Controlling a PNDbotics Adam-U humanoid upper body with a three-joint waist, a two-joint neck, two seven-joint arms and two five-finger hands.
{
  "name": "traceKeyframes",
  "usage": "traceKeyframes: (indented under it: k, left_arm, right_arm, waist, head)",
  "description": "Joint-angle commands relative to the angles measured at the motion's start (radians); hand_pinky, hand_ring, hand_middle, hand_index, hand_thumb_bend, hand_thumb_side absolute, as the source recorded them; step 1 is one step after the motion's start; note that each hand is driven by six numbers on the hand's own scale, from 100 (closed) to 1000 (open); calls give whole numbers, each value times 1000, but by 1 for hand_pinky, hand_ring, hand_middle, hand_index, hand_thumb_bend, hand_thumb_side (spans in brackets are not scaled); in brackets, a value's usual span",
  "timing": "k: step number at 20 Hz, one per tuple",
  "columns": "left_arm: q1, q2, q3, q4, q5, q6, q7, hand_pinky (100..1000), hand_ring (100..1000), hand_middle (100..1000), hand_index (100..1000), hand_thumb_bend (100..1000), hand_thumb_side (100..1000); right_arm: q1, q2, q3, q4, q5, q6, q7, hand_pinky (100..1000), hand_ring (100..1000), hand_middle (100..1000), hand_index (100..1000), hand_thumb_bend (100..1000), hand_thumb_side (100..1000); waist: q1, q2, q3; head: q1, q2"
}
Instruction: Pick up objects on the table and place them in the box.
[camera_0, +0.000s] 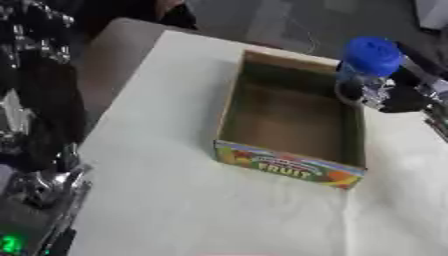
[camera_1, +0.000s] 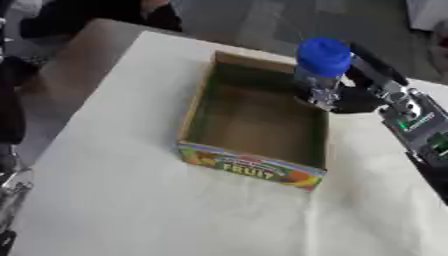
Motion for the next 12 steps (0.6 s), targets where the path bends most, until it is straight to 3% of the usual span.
traceKeyframes:
  k: [1,2,3,5,6,10,11,12]
  left_arm:
    - [-20,2,0,-14,7,-5,-3,904,750,931,876,427,812]
    - [-22,2,0,-14,7,-6,-4,904,750,931,876,427,812]
    - [-23,2,0,-14,8,-6,-4,904,750,931,876,427,813]
    - [-23,2,0,-14,8,-6,-5,904,750,931,876,426,813]
    - [-22,3,0,-14,8,-6,-5,905,750,932,876,426,813]
    - [-19,7,0,-14,8,-6,-7,905,750,932,876,426,813]
    - [-19,8,0,-14,8,-7,-7,905,750,932,876,426,813]
    - [-19,8,0,-14,8,-7,-7,905,750,932,876,426,813]
  right_arm:
    - [-21,-33,-18,-18,-3,-5,-22,100,100,225,454,213,581]
    - [-20,-33,-19,-18,-2,-7,-32,100,220,355,514,182,632]
    - [-19,-35,-18,-18,2,-9,-38,156,356,484,601,259,682]
    - [-16,-40,-19,-19,23,-16,-37,258,436,564,660,312,731]
    - [-14,-44,-21,-19,37,-21,-32,400,536,685,744,379,817]
    - [-9,-55,-33,-15,61,-45,-17,593,686,810,847,419,929]
    - [-9,-57,-34,-14,61,-49,-11,578,675,804,840,418,920]
    - [-8,-60,-35,-14,60,-52,-5,649,729,841,880,432,976]
  waist:
    - [3,-14,3]
    - [2,-13,4]
    - [2,-13,3]
    - [1,-12,1]
    - [0,-11,-1]
    - [0,-11,-5]
    - [0,-11,-6]
    - [0,-11,-6]
  head:
    - [-4,0]
    - [-4,1]
    - [-3,2]
    - [-2,4]
    - [-2,4]
    - [-1,5]
    - [-2,5]
    - [-2,6]
